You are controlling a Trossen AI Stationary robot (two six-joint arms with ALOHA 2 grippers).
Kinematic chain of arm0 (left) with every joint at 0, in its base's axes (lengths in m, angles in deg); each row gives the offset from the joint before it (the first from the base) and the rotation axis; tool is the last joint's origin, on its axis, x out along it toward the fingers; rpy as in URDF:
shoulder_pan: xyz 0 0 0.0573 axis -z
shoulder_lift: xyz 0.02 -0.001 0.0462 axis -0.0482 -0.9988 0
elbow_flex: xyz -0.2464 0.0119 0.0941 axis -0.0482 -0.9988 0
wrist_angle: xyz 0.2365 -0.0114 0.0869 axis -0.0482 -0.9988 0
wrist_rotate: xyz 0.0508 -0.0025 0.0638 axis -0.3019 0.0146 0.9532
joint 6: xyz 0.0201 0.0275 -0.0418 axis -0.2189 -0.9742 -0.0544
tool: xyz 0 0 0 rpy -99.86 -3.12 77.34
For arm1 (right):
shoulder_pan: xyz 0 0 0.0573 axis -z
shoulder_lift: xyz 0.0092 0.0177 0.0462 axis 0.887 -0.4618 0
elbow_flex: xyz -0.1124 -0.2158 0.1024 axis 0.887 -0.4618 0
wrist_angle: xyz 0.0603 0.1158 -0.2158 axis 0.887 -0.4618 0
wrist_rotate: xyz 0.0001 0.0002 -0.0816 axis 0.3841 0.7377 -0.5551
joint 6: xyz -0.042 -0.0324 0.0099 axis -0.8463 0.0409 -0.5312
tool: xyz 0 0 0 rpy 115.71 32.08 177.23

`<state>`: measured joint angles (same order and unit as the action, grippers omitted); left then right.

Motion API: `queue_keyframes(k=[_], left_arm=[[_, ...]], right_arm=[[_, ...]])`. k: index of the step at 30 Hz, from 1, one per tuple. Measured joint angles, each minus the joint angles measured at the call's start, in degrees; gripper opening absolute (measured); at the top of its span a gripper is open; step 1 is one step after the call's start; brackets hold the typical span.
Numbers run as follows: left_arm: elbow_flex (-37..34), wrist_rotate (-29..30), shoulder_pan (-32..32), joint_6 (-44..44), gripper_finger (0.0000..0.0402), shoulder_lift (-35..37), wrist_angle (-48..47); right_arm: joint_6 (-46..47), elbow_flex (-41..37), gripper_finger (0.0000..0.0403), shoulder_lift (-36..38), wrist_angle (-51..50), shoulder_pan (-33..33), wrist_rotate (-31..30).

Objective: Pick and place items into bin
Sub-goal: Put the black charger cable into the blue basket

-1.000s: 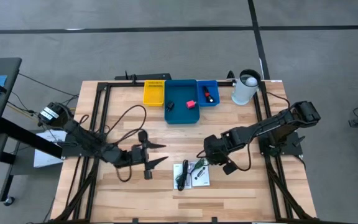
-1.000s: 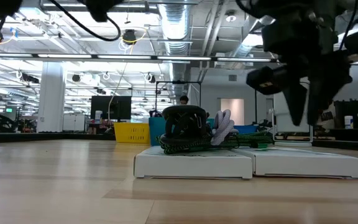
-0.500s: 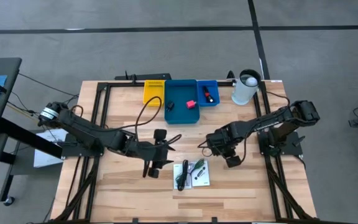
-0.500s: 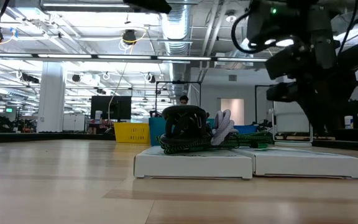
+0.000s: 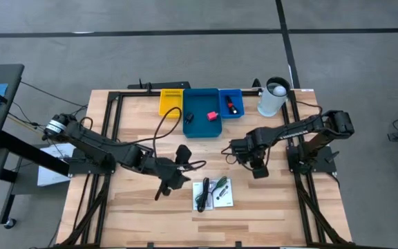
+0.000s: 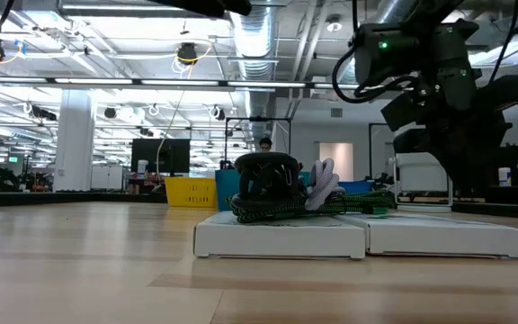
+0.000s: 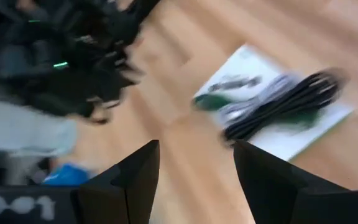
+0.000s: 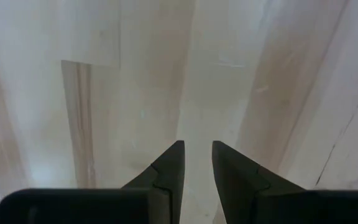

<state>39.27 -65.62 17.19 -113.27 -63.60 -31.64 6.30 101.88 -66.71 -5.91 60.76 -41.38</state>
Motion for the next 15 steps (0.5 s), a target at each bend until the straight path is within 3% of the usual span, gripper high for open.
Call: queue_keyframes(k=[7,15], left_arm=[[0.00,-2.52,0.71,2.34,0.0196,0.00,0.19],[1.09,-11.28,-0.88,8.45,0.0196,-3.29,-0.52]], right_arm=[[-0.02,0.00,0.0077,0.00,0.41,0.01,0.07],[-1.87,0.00,0.0077,0.00,3.10,2.03,0.11]])
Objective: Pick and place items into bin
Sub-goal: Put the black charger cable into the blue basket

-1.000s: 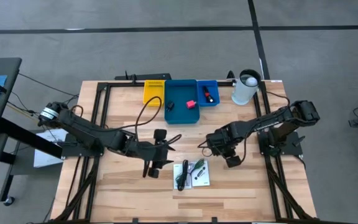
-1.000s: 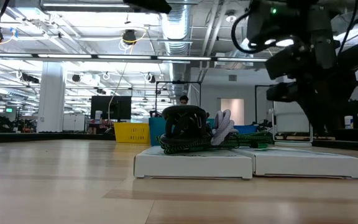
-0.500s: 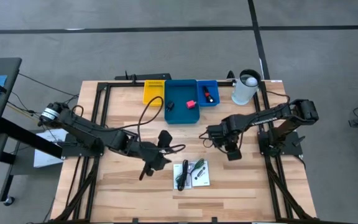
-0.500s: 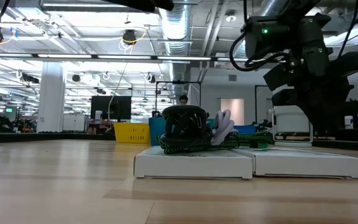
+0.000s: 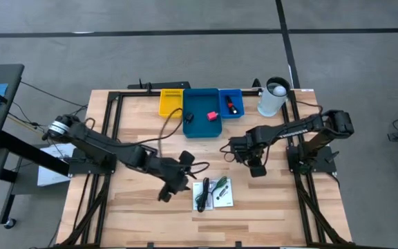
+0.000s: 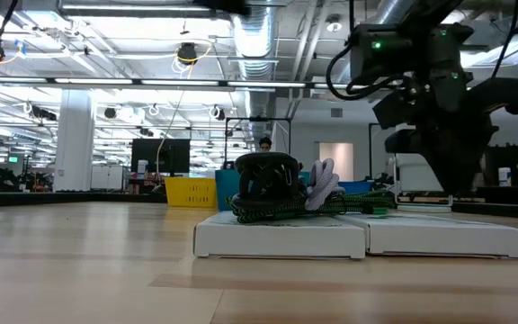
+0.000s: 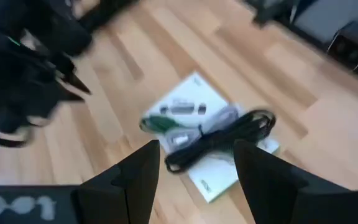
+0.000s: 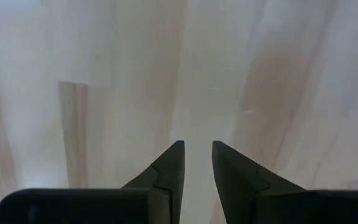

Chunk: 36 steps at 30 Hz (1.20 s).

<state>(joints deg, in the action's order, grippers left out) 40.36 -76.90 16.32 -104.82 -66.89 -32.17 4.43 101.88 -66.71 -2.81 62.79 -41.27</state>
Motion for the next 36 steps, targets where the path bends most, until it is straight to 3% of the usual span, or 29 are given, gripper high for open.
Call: queue_keyframes(k=[8,14,21,36], left_arm=[[16.76,-3.92,0.85,-7.44,0.0196,-16.30,-17.73],[27.18,1.91,2.60,-19.99,0.0196,-23.06,-27.11],[28.06,5.32,3.41,-32.61,0.0196,-24.01,-26.78],[28.04,-0.48,3.46,-36.19,0.0196,-28.86,-25.87]], right_arm=[[-0.53,0.00,0.0077,0.00,-1.28,5.31,0.01],[-4.37,0.00,0.0077,0.00,-2.50,7.53,0.06],[-7.34,0.00,0.0077,0.00,-6.07,11.24,0.07],[-8.81,-0.01,0.0077,0.00,-7.90,19.27,0.12]])
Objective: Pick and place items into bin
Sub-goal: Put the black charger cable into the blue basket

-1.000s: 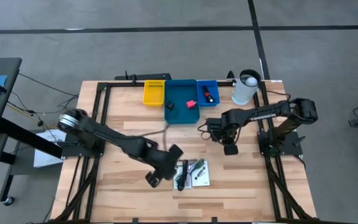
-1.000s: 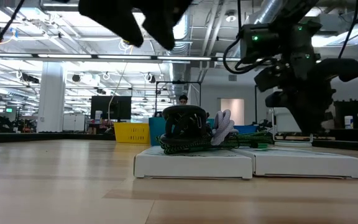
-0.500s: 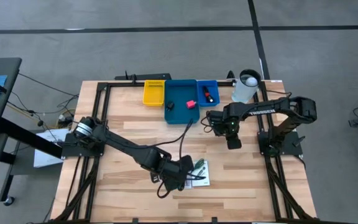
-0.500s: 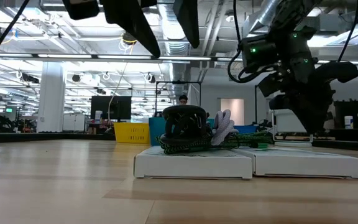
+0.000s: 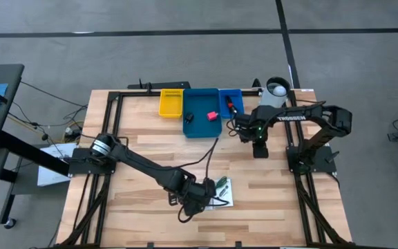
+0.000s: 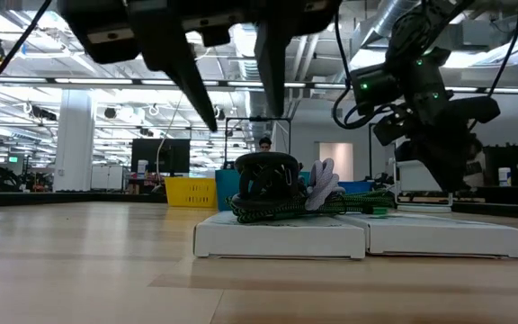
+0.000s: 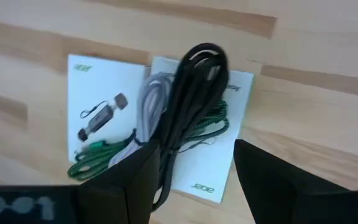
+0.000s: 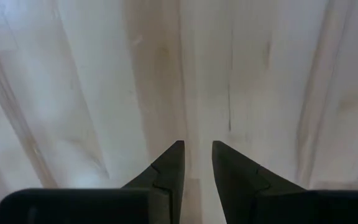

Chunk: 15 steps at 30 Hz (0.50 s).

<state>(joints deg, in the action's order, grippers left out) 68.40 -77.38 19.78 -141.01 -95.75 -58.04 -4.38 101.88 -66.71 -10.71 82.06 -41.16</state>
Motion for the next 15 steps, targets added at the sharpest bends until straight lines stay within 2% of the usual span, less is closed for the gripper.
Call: queue_keyframes(k=[11,15], left_arm=[[0.02,-2.55,-0.20,-12.44,0.0196,-1.76,4.81],[0.06,-3.89,-0.69,-14.00,0.0196,-2.16,5.39]], right_arm=[[-0.42,-0.01,0.0077,0.00,-0.07,0.44,0.09],[-0.40,-0.01,0.0077,0.00,-0.07,0.44,0.10]])
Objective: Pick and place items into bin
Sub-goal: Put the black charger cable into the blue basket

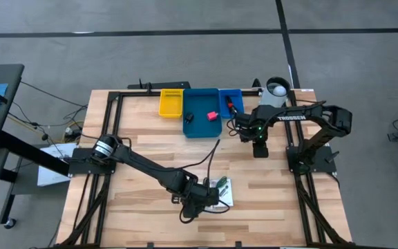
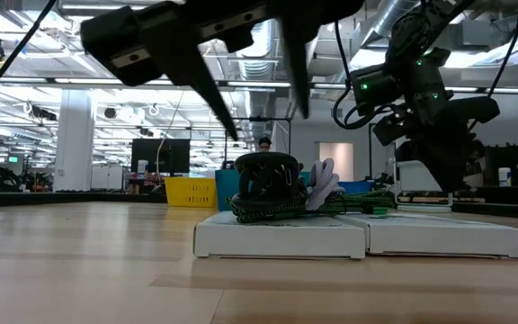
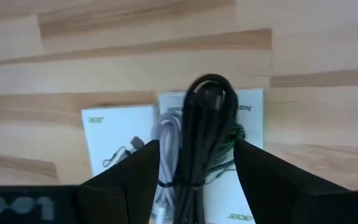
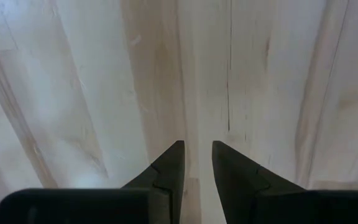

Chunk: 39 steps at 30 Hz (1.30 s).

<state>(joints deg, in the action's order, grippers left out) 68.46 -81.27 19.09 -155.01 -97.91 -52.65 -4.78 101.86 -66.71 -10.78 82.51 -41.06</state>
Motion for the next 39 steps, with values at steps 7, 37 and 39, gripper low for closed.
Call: queue_keyframes(k=[7,37,39], left_arm=[[-0.01,-2.27,-0.60,-3.85,0.0196,-0.46,0.44],[-0.01,-10.10,-3.32,-7.85,0.0196,-3.26,1.03],[-0.08,-10.24,-3.47,-7.85,0.0196,-3.30,0.65]], right_arm=[[0.00,0.01,0.0077,0.00,-0.02,0.00,1.38],[0.48,0.02,0.0077,-0.02,0.23,-0.11,1.46],[0.48,0.01,0.0077,-0.02,0.35,-0.11,1.46]])
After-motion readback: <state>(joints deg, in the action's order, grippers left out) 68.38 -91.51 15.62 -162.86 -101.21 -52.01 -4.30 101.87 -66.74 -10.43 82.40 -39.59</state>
